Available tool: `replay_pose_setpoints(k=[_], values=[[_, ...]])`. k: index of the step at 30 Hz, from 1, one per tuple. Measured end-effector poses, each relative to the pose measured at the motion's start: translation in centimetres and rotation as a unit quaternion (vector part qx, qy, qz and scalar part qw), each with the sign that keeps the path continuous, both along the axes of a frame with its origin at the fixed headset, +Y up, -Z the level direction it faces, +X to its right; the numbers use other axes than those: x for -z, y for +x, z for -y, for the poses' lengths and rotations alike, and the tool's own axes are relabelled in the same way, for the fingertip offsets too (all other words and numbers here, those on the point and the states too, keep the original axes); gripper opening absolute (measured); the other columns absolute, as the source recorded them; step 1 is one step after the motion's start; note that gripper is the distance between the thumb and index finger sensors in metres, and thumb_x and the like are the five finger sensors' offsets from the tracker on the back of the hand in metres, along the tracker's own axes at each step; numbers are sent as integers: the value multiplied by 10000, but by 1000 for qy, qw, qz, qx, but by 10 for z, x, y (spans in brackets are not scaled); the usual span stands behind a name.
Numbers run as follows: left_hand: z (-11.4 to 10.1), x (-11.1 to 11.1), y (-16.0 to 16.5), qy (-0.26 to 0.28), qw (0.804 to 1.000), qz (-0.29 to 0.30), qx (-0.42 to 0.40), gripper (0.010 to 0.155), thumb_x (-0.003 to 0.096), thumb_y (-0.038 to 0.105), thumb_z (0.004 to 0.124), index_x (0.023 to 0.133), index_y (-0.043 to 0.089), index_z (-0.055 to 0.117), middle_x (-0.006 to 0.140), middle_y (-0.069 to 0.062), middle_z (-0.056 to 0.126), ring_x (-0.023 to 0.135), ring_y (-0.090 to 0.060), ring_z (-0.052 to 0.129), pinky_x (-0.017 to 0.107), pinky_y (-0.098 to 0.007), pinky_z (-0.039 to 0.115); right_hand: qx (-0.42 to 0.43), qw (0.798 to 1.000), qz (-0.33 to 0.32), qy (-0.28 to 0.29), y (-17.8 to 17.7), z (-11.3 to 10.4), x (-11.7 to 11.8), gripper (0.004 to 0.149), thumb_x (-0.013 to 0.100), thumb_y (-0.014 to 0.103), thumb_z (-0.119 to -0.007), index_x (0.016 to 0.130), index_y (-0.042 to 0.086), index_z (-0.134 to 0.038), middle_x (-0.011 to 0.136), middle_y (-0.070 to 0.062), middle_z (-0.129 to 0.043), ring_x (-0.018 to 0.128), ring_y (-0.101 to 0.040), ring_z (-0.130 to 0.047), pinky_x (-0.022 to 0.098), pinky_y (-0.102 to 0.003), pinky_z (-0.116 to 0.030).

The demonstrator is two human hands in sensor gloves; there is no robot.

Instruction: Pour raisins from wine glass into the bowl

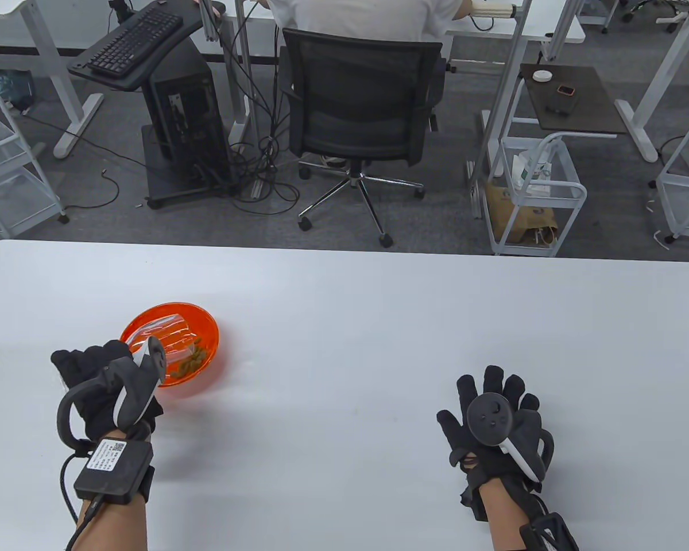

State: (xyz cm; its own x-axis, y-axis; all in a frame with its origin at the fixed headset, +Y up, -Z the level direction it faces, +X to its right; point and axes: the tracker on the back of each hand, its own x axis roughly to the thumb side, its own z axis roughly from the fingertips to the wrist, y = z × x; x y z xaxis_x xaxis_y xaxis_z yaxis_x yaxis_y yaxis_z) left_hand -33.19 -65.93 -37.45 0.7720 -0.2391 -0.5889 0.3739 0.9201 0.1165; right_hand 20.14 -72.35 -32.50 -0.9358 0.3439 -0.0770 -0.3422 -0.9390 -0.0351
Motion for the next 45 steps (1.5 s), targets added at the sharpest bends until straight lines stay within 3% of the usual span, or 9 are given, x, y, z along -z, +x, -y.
replay_pose_setpoints(k=[7,10,12,14,17,24,32,40,45], values=[[-19,-2,11,69,990,-1,-120,499,411,287,890,909,267,849,987,-90,872,944,-366,786,707,-623,583,8,1000,1,-1,1,1,0,717,531,507,-763,1103,175,-486,1179,-257,-148,985,-617,-62,647,-709,5],[-22,0,20,91,972,7,-218,501,406,315,907,903,274,852,1000,-97,828,950,-367,745,669,-652,641,14,1000,3,-1,2,0,0,718,530,509,-762,1102,171,-489,1180,-259,-156,984,-621,-67,644,-709,6],[-22,2,28,89,955,23,-283,498,400,317,923,894,282,868,986,-94,834,939,-361,753,666,-638,655,19,1000,5,0,3,0,0,719,530,508,-763,1103,171,-487,1180,-260,-154,985,-620,-68,644,-708,8],[-18,6,42,74,920,53,-381,497,391,322,935,885,305,876,969,-80,845,929,-346,765,677,-610,655,22,1000,5,-1,4,0,0,718,531,508,-762,1102,173,-487,1180,-259,-153,985,-619,-65,643,-708,9],[-12,12,65,53,880,100,-461,496,386,331,944,877,339,878,925,-48,882,894,-308,813,691,-580,652,32,999,6,1,5,0,0,719,531,508,-762,1102,168,-490,1179,-261,-157,984,-621,-69,644,-709,7],[7,28,120,0,801,180,-571,489,386,320,944,862,402,872,954,-8,906,849,-249,921,689,-520,706,43,999,7,-7,6,1,0,709,534,497,-761,1100,166,-493,1180,-262,-161,985,-621,-72,644,-709,6],[32,51,163,-24,767,223,-601,486,395,322,943,861,432,859,967,33,915,863,-209,938,717,-499,682,62,998,8,-8,8,1,0,711,533,501,-761,1100,164,-495,1179,-265,-163,983,-623,-77,645,-710,2],[62,67,193,-50,777,225,-586,482,395,339,949,856,449,861,964,52,931,857,-190,962,736,-492,663,70,997,6,-14,9,1,1,711,534,502,-760,1099,163,-496,1179,-265,-164,983,-624,-76,646,-711,0],[74,77,203,-52,771,220,-595,484,395,340,949,857,451,859,965,51,931,855,-193,964,738,-502,657,73,997,6,-16,9,1,1,711,534,503,-760,1100,165,-494,1180,-263,-165,983,-625,-74,646,-711,1]])
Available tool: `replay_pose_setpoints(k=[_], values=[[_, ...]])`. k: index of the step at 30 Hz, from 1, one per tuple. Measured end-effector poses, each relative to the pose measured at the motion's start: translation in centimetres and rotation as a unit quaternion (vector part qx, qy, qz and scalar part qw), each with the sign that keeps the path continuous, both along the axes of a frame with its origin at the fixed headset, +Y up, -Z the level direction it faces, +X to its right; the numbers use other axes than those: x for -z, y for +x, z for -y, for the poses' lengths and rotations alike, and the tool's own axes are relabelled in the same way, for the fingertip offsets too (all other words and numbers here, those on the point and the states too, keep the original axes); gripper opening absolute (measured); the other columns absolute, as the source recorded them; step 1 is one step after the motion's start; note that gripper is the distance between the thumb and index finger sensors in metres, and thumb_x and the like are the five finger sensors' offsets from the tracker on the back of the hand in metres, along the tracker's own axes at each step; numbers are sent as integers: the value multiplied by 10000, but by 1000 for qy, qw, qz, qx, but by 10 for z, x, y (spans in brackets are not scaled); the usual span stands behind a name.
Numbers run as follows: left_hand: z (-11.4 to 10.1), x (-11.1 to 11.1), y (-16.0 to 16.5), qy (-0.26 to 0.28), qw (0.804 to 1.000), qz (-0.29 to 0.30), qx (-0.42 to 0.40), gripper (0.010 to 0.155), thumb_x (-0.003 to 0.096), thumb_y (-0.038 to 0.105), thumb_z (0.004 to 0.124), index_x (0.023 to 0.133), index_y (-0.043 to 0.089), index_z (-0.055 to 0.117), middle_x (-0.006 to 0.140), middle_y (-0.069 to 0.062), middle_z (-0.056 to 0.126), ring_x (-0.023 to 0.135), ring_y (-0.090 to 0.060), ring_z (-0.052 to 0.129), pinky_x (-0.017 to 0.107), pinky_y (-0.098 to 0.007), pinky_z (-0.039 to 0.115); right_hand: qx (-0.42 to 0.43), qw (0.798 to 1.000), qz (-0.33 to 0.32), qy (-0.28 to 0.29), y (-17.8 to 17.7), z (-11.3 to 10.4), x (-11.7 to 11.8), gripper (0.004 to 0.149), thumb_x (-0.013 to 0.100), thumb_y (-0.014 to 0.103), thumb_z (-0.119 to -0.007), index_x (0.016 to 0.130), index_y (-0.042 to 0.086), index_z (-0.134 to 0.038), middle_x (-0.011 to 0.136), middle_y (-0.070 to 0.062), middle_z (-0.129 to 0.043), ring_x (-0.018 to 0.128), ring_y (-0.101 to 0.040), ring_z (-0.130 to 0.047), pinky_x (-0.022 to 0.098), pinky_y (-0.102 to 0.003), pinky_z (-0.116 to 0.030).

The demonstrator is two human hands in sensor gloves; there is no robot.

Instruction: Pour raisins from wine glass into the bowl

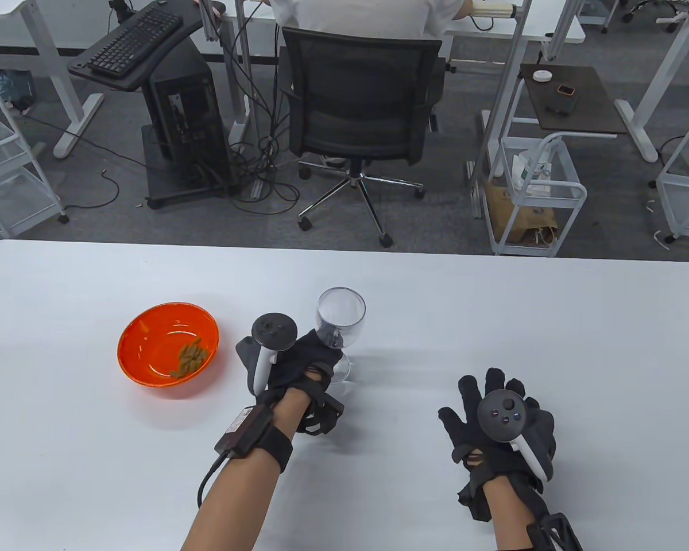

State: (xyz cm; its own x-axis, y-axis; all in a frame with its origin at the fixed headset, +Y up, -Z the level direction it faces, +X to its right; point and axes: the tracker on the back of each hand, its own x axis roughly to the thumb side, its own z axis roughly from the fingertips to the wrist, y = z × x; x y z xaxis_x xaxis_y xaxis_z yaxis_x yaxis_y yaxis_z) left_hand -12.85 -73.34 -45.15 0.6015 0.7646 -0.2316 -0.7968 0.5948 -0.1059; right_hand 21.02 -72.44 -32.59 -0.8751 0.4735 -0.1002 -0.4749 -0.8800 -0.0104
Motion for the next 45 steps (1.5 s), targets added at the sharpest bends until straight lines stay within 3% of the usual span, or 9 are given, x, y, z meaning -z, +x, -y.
replay_pose_setpoints(k=[22,30,40,45], values=[[22,16,13,-8,1000,1,20,480,401,351,944,859,463,854,967,64,930,858,-192,963,738,-523,645,-9,1000,-8,-14,-4,1,2,711,536,505,-756,1101,162,-494,1182,-265,-170,983,-622,-69,648,-711,0],[29,19,10,-22,1000,-9,-9,482,410,350,937,879,419,851,972,52,929,863,-214,955,730,-548,635,-11,1000,-9,-13,-5,1,2,711,536,506,-756,1100,161,-496,1181,-267,-174,981,-625,-69,647,-712,-2],[26,17,11,-11,999,-2,33,499,417,373,906,908,388,821,985,27,911,883,-246,920,725,-577,615,-9,1000,-9,-15,-5,1,3,713,536,506,-757,1101,162,-492,1180,-267,-167,979,-622,-58,649,-711,-3],[25,12,7,-4,996,5,85,619,397,416,899,985,318,733,1032,-18,848,923,-292,861,719,-588,600,-9,1000,-8,-12,-5,1,3,716,536,508,-756,1103,163,-487,1179,-266,-158,975,-620,-45,652,-712,-8]])
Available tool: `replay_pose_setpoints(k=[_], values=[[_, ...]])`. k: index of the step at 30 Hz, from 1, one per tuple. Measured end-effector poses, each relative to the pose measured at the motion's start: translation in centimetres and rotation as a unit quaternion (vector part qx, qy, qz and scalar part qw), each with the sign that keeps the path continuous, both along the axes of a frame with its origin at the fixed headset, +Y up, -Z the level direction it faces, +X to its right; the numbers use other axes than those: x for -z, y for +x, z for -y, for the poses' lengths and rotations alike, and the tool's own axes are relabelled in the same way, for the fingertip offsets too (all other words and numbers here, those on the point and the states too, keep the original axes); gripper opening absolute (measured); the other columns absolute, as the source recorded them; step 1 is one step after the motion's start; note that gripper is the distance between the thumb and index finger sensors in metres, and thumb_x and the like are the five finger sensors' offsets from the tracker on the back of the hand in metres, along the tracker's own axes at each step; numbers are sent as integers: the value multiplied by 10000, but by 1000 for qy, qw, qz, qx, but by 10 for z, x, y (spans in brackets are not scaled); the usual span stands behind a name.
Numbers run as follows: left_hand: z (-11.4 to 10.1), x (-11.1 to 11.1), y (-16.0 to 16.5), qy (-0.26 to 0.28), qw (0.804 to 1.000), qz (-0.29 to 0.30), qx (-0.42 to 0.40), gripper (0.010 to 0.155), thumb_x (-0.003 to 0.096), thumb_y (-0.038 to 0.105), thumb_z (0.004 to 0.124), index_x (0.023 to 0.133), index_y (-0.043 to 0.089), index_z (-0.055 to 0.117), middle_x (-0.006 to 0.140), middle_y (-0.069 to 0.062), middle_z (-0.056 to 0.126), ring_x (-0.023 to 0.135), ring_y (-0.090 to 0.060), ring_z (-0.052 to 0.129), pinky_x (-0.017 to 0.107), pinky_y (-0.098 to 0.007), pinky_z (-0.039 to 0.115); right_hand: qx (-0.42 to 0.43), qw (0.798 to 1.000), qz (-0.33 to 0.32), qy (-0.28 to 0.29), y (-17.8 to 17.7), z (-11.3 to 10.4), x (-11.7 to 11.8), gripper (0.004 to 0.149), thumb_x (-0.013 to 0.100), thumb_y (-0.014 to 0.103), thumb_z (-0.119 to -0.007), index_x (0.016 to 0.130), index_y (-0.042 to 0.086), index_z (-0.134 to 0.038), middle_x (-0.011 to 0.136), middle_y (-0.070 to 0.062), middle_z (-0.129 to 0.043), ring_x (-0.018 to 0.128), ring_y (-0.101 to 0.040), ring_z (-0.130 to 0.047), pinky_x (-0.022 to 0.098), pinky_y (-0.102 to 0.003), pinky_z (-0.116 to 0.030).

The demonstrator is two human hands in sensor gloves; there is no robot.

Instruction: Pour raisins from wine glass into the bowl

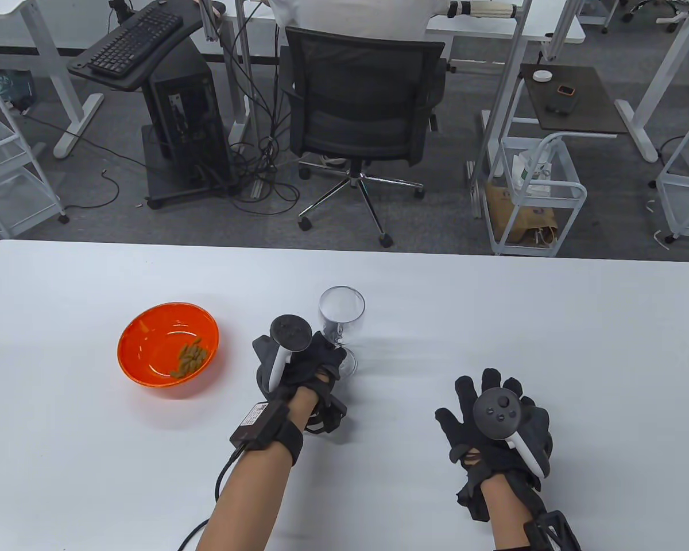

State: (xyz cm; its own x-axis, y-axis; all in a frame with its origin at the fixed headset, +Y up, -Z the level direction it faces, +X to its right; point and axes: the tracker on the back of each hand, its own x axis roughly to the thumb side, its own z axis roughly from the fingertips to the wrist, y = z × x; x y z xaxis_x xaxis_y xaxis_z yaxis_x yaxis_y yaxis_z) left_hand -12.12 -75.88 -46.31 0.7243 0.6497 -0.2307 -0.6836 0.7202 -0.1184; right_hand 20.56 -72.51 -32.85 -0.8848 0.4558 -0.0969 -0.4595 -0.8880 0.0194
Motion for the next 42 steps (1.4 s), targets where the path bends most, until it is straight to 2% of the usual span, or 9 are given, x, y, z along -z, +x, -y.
replay_pose_setpoints(k=[5,10,20,24,30,36,39,41,42], values=[[-4,-14,-11,2,1000,-7,5,714,375,478,910,1020,282,675,1067,-52,794,955,-337,806,729,-602,559,-1,1000,-2,-1,-1,1,0,721,536,508,-756,1104,163,-476,1177,-266,-152,975,-615,-43,658,-713,-19],[-17,-36,-30,20,998,-16,60,777,350,562,908,1030,279,659,1086,-65,769,986,-347,769,737,-606,533,-5,1000,-10,-3,-4,2,1,728,535,509,-756,1105,161,-467,1173,-269,-144,975,-611,-39,668,-717,-43],[-40,-83,-69,28,984,-22,173,796,349,613,886,1042,291,658,1125,-96,719,1031,-379,691,748,-630,460,-20,999,-25,-5,-14,6,0,742,535,508,-756,1106,152,-442,1168,-274,-140,978,-612,-54,678,-722,-74],[-43,-102,-83,26,977,-22,210,801,355,625,872,1051,298,646,1147,-106,685,1046,-392,658,752,-638,435,-26,999,-26,-8,-15,8,1,752,534,511,-756,1106,148,-430,1167,-275,-139,976,-619,-59,674,-727,-74],[-47,-121,-102,7,968,-28,251,838,358,627,870,1078,306,584,1183,-119,601,1071,-414,581,758,-642,387,-38,999,-1,-18,-10,7,-1,829,530,543,-755,1112,136,-326,1163,-285,-124,929,-709,-86,636,-787,-89],[-46,-136,-107,34,963,-32,267,855,362,637,865,1089,314,553,1198,-120,569,1087,-421,542,761,-648,350,-40,998,3,-57,-9,12,-1,874,530,569,-749,1113,157,-245,1139,-295,-43,894,-745,-52,630,-811,-113],[-37,-141,-108,66,958,-33,276,858,353,635,873,1086,314,561,1194,-121,579,1086,-424,542,756,-658,344,-29,999,3,-38,-9,8,-2,900,527,574,-748,1098,176,-179,1120,-289,6,892,-742,-46,634,-812,-122],[-38,-143,-109,49,960,-18,275,864,356,643,862,1090,314,548,1199,-115,565,1090,-435,518,750,-663,327,-9,1000,0,21,-14,-1,-7,919,520,571,-754,1083,186,-139,1110,-277,27,903,-717,-32,639,-802,-113],[-40,-144,-110,50,963,-15,263,863,362,643,856,1093,314,538,1204,-117,549,1095,-441,493,747,-667,306,-4,999,0,33,-16,-5,-10,929,520,568,-753,1075,182,-116,1103,-270,40,912,-693,-4,641,-794,-96]])
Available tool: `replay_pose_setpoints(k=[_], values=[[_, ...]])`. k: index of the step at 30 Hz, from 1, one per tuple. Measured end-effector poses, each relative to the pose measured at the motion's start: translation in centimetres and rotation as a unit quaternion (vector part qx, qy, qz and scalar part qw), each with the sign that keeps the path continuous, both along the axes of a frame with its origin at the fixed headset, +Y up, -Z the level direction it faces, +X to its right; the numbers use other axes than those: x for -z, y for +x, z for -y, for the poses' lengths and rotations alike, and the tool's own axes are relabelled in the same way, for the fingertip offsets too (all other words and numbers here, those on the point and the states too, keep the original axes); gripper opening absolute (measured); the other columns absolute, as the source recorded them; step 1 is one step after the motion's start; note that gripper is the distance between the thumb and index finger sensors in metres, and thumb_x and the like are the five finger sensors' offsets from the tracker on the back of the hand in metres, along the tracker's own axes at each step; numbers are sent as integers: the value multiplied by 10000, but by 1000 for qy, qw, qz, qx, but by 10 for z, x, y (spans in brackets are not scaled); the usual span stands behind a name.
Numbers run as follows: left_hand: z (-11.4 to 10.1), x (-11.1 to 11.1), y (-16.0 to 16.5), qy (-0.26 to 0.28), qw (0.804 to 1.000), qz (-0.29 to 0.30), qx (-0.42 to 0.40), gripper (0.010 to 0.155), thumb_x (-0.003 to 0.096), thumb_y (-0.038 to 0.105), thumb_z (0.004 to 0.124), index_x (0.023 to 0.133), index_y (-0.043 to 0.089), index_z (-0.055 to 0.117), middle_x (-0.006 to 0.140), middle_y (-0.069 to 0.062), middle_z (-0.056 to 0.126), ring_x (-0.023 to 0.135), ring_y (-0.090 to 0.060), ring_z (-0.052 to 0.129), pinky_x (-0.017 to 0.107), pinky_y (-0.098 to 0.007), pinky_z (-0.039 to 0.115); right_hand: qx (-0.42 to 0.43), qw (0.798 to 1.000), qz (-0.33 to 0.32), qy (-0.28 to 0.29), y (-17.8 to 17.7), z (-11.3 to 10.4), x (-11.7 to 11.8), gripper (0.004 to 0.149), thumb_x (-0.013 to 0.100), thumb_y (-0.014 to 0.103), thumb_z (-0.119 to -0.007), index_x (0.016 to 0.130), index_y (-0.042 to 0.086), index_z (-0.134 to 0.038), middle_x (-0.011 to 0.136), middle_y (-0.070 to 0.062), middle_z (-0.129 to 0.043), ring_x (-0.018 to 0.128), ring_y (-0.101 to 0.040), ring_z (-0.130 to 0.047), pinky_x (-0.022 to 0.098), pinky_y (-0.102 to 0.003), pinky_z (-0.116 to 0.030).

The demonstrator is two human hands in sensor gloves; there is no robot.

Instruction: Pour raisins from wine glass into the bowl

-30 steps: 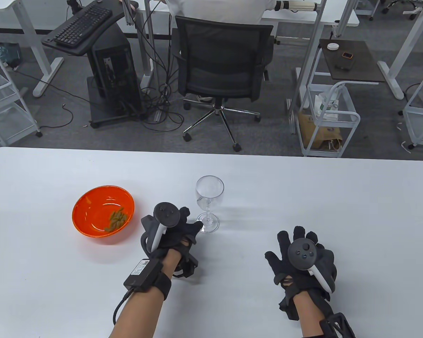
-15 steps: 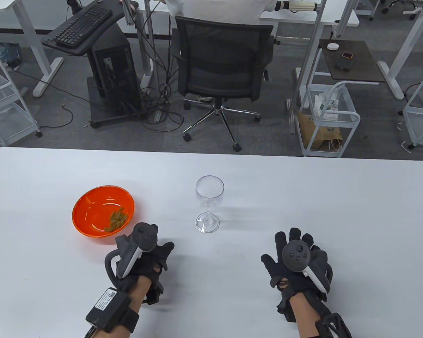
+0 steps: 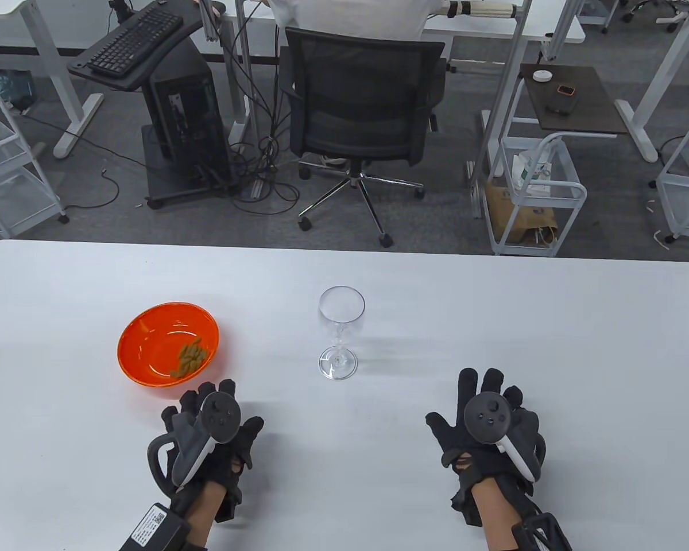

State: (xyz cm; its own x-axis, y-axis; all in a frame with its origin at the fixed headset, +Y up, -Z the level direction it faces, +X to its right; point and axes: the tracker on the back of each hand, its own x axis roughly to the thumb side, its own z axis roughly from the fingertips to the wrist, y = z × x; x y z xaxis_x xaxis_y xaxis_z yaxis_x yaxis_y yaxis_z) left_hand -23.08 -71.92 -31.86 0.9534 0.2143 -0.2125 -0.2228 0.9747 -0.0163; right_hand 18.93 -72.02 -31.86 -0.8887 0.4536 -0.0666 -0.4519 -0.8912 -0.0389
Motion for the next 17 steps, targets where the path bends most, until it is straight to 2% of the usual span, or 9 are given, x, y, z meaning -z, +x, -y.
replay_pose_setpoints(k=[3,4,6,10,13,17], values=[[-9,-8,4,20,999,21,-29,869,364,645,854,1099,317,525,1215,-125,516,1106,-448,428,740,-669,255,23,997,-13,71,-14,-15,-18,924,526,560,-744,1072,182,-102,1094,-257,84,924,-636,55,648,-764,-44],[-12,-12,7,29,999,32,-25,871,365,648,847,1101,322,515,1219,-121,507,1109,-448,412,740,-666,245,24,993,-21,110,-19,-17,-23,917,521,552,-751,1075,178,-124,1097,-258,74,928,-625,56,651,-758,-44],[-16,-17,15,39,997,53,-28,875,370,651,837,1108,328,495,1229,-121,473,1115,-443,364,738,-659,210,7,989,-42,142,-26,-16,-30,898,519,545,-752,1082,176,-158,1100,-256,52,928,-606,67,654,-746,-40],[-17,-22,26,53,995,79,-18,860,378,644,822,1108,331,491,1232,-115,467,1120,-434,345,740,-650,193,-5,990,-78,120,-29,-19,-36,889,526,539,-749,1090,162,-174,1098,-264,49,918,-609,89,648,-738,-21],[-12,-21,28,55,996,75,-13,846,381,633,819,1102,320,503,1221,-113,493,1114,-432,381,741,-647,222,-10,989,-67,129,-25,-17,-37,876,522,536,-756,1094,151,-217,1112,-279,9,929,-644,16,652,-746,-55],[-6,-19,21,45,996,56,-60,844,382,628,819,1098,306,508,1209,-115,521,1102,-432,441,747,-644,277,6,991,-76,108,-30,-12,-36,874,523,531,-757,1093,139,-223,1113,-284,0,933,-656,-8,653,-750,-65]])
